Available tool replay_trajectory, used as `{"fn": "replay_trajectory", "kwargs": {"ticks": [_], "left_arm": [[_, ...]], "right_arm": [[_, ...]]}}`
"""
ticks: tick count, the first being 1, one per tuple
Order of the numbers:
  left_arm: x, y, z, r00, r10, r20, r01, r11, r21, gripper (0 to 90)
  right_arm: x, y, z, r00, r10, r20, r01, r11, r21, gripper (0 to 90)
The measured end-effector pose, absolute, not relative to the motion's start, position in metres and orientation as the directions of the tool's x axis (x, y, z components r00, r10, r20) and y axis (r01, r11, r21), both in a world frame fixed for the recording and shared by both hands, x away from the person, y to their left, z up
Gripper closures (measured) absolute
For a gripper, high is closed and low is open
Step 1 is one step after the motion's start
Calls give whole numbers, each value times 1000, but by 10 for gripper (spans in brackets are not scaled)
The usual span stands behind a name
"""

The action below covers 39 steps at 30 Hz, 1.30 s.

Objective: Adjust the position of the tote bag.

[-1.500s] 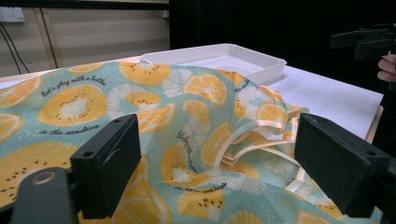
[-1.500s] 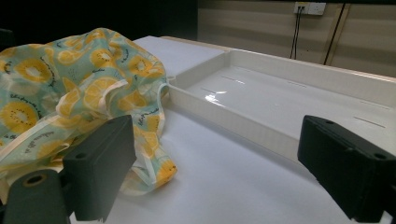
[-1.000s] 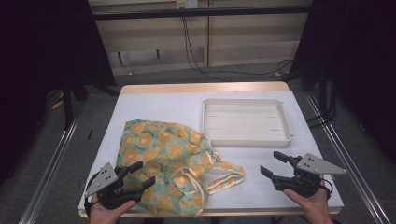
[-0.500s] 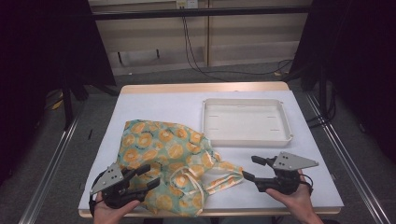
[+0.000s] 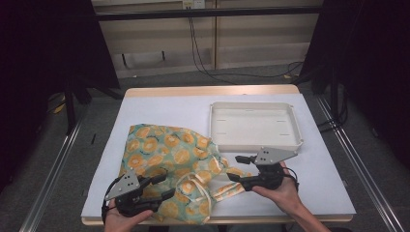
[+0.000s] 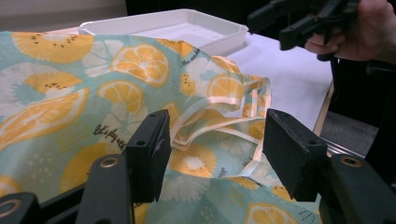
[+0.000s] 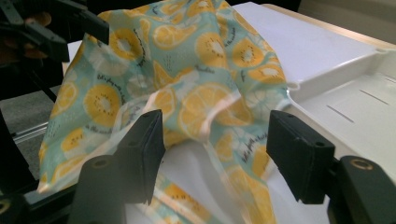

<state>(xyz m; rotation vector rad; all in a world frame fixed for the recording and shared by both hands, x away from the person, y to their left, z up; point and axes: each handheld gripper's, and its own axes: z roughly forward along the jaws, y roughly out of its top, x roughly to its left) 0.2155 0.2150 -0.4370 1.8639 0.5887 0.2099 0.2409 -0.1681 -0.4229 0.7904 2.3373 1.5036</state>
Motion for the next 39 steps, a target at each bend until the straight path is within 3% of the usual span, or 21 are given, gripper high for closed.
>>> {"fn": "replay_trajectory", "kwargs": {"ticks": [3,7,10,17,18,20,21,23,27,28,29,39], "left_arm": [[216,214,-437,864,485,-132,292,-272,917,425],[223,210,-436,873,463,-155,305,-268,914,502],[230,204,-433,880,461,-113,276,-303,912,501],[235,204,-440,872,473,-126,299,-312,902,550],[234,205,-441,872,477,-114,292,-319,902,552],[232,206,-441,869,478,-124,296,-301,907,565],[230,207,-439,867,484,-115,291,-306,907,584],[230,207,-439,872,475,-115,285,-304,909,594],[226,201,-440,888,448,-104,272,-328,905,600],[226,201,-440,888,448,-104,272,-328,905,600],[224,200,-440,887,450,-103,276,-336,901,600],[220,181,-442,918,383,-103,259,-381,888,702]], "right_arm": [[247,-160,-423,-830,553,73,300,331,895,352],[259,-149,-423,-841,536,76,298,341,892,342],[267,-141,-428,-846,525,96,315,347,884,341],[275,-119,-444,-870,486,88,311,400,862,304],[276,-117,-445,-873,480,87,309,405,861,364],[277,-115,-447,-879,467,94,308,406,860,379],[278,-114,-449,-874,473,113,322,388,864,452],[278,-112,-451,-883,455,116,319,401,858,510],[279,-111,-453,-898,419,133,323,423,847,780],[279,-111,-453,-898,419,133,323,423,847,780],[280,-110,-453,-905,401,143,324,431,842,881],[287,-125,-424,-892,431,136,304,349,886,900]]}}
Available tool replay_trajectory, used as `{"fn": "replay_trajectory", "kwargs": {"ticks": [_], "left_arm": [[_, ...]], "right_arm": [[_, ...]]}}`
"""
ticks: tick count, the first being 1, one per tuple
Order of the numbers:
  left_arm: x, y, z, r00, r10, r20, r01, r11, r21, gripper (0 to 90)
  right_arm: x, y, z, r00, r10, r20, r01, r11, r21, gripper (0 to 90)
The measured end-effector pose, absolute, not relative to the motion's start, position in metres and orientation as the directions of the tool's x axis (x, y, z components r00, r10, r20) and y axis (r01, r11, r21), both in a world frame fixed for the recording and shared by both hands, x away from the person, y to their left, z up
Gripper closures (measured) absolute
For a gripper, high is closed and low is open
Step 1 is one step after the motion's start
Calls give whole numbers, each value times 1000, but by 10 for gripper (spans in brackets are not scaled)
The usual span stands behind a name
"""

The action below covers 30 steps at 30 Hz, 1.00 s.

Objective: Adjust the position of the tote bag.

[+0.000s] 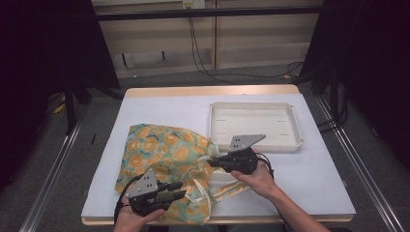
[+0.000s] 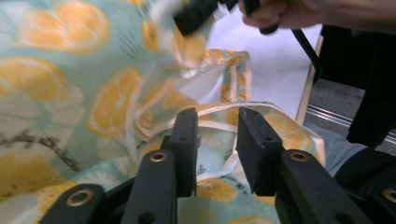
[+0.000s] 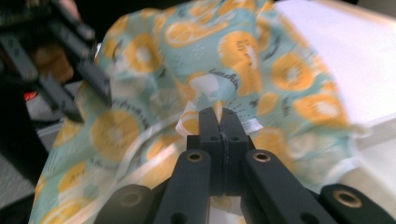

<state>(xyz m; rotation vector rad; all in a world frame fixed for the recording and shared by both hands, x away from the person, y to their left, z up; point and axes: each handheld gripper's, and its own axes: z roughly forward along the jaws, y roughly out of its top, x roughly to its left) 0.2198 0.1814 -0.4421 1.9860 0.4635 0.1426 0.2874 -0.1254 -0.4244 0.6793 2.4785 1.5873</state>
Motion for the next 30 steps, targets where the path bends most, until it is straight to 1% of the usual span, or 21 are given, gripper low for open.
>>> {"fn": "replay_trajectory", "kwargs": {"ticks": [3,11,14,19,21,27,28,29,30], "left_arm": [[220,178,-441,921,379,-90,248,-393,885,700],[228,186,-442,891,445,-94,277,-368,888,659],[233,187,-439,887,453,-94,274,-352,895,648],[240,179,-429,893,437,-105,267,-326,907,635],[248,170,-425,893,443,-83,248,-328,911,619],[263,159,-426,893,445,-72,247,-350,904,597],[264,158,-428,891,444,-99,268,-338,902,598],[265,156,-429,895,431,-115,280,-343,897,612],[262,148,-429,912,394,-112,269,-370,889,616]], "right_arm": [[292,-129,-418,-886,445,130,297,328,897,900],[302,-130,-397,-878,465,116,269,278,922,900],[306,-130,-392,-876,467,123,270,263,926,900],[312,-125,-385,-875,469,122,265,252,931,900],[314,-124,-382,-873,472,121,262,245,934,900],[319,-125,-378,-866,484,122,265,238,934,900],[320,-126,-380,-864,487,127,270,236,934,900],[322,-126,-381,-862,490,131,275,233,933,900],[323,-127,-382,-860,491,136,278,229,933,900]]}}
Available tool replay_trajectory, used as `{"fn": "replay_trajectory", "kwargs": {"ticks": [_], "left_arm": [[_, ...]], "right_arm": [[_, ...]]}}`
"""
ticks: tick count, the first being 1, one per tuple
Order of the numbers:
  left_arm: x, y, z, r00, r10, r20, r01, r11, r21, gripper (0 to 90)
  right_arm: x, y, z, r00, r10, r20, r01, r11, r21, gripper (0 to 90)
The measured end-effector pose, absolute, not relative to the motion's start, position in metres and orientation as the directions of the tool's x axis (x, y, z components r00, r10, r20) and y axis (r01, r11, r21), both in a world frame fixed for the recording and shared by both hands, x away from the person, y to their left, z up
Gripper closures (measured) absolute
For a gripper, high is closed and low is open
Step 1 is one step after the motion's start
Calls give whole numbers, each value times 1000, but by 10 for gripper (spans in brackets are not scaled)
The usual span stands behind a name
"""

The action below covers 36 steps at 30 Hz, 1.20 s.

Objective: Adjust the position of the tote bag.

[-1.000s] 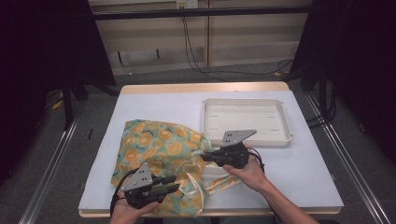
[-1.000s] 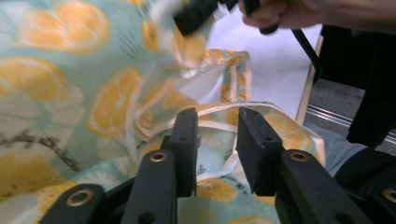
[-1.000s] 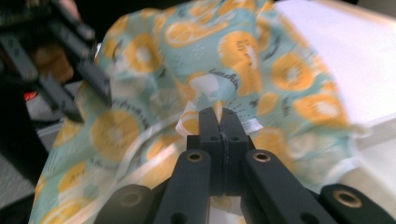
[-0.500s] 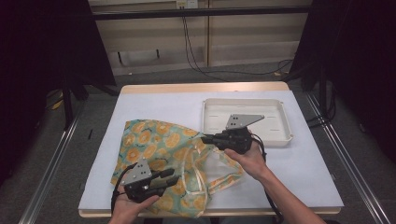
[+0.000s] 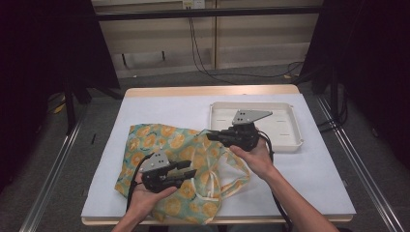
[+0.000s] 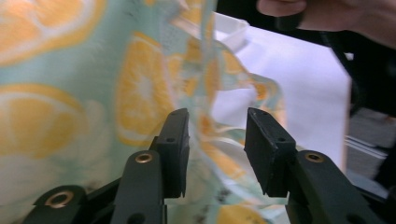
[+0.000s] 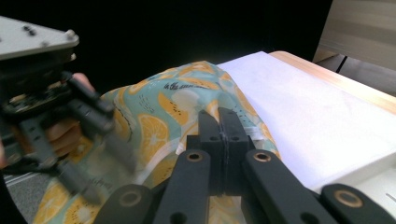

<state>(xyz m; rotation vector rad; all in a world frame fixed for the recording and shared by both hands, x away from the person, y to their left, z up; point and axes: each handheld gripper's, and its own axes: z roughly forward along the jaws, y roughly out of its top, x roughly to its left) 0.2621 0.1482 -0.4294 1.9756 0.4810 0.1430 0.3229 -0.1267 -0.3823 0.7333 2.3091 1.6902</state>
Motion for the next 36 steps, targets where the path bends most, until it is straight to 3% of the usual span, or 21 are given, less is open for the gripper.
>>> {"fn": "replay_trajectory", "kwargs": {"ticks": [6,15,24,28,33,36], "left_arm": [[262,139,-433,918,390,-73,242,-404,882,561],[275,148,-457,895,427,-131,336,-451,827,556],[245,120,-456,953,255,-164,274,-497,823,571],[233,112,-456,960,219,-173,265,-517,814,521],[224,109,-454,969,173,-176,241,-509,826,511],[222,105,-460,974,128,-187,227,-542,809,454]], "right_arm": [[322,-124,-384,-862,487,141,281,227,932,900],[326,-132,-411,-842,521,142,331,290,898,868],[327,-140,-427,-826,539,161,365,296,883,850],[324,-142,-427,-825,545,146,363,314,878,720],[321,-147,-425,-819,555,144,363,309,879,657],[315,-157,-426,-810,562,165,377,284,882,618]]}}
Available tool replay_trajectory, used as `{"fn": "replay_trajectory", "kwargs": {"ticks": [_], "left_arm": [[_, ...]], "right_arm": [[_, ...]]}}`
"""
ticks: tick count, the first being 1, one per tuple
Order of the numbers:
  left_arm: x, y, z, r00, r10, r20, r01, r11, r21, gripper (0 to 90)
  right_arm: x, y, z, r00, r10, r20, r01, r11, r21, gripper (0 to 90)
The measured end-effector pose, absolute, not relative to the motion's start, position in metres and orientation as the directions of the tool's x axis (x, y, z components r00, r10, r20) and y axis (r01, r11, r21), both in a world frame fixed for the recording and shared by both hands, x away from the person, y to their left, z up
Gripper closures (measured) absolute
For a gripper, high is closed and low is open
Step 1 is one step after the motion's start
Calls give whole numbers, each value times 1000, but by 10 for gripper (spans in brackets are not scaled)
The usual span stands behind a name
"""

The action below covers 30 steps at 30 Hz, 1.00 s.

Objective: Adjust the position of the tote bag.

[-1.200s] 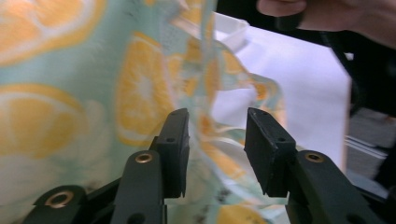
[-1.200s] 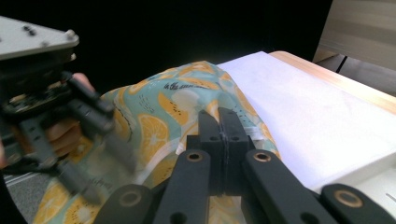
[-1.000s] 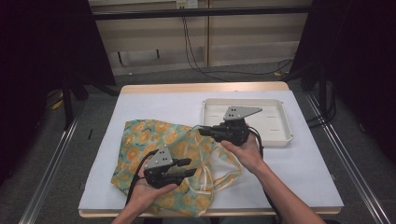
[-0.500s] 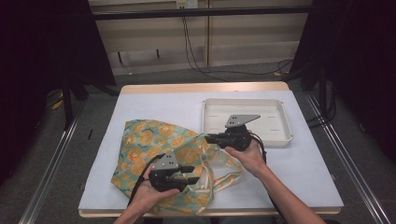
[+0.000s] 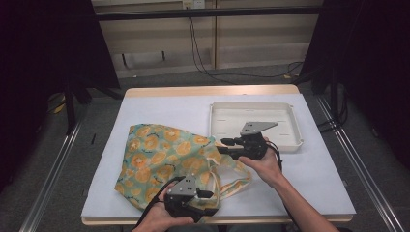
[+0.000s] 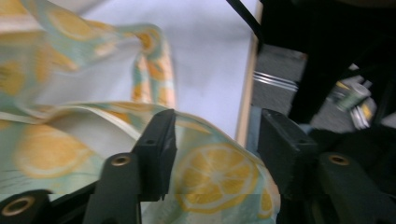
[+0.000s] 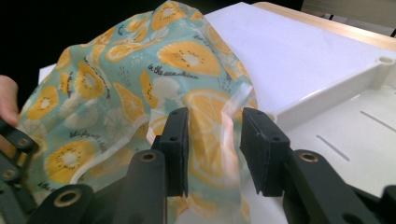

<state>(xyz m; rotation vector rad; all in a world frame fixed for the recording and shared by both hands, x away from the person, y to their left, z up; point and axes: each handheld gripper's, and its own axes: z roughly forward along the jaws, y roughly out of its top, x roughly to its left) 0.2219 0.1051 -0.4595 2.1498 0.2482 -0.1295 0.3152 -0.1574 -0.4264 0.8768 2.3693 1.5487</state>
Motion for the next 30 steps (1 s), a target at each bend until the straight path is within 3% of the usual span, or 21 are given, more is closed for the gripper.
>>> {"fn": "replay_trajectory", "kwargs": {"ticks": [6,9,11,13,14,17,22,30], "left_arm": [[225,93,-474,982,111,-150,186,-641,745,338],[225,91,-475,984,134,-121,180,-654,735,350],[226,92,-477,989,140,-48,132,-682,720,466],[229,93,-477,988,147,-52,139,-680,720,636],[235,98,-476,985,147,-89,165,-663,730,768],[238,103,-476,981,155,-116,190,-639,745,897],[246,124,-454,961,219,-169,260,-512,818,900],[254,166,-433,927,326,-183,307,-382,872,900]], "right_arm": [[313,-166,-430,-794,585,161,386,281,879,604],[313,-166,-429,-796,583,160,382,280,881,600],[312,-166,-429,-801,579,154,378,289,880,600],[311,-165,-429,-807,570,152,375,297,878,602],[311,-165,-428,-808,569,154,375,295,879,602],[311,-166,-428,-808,571,148,370,294,881,598],[308,-167,-425,-805,577,137,361,295,884,575],[300,-170,-421,-819,559,128,348,306,886,556]]}}
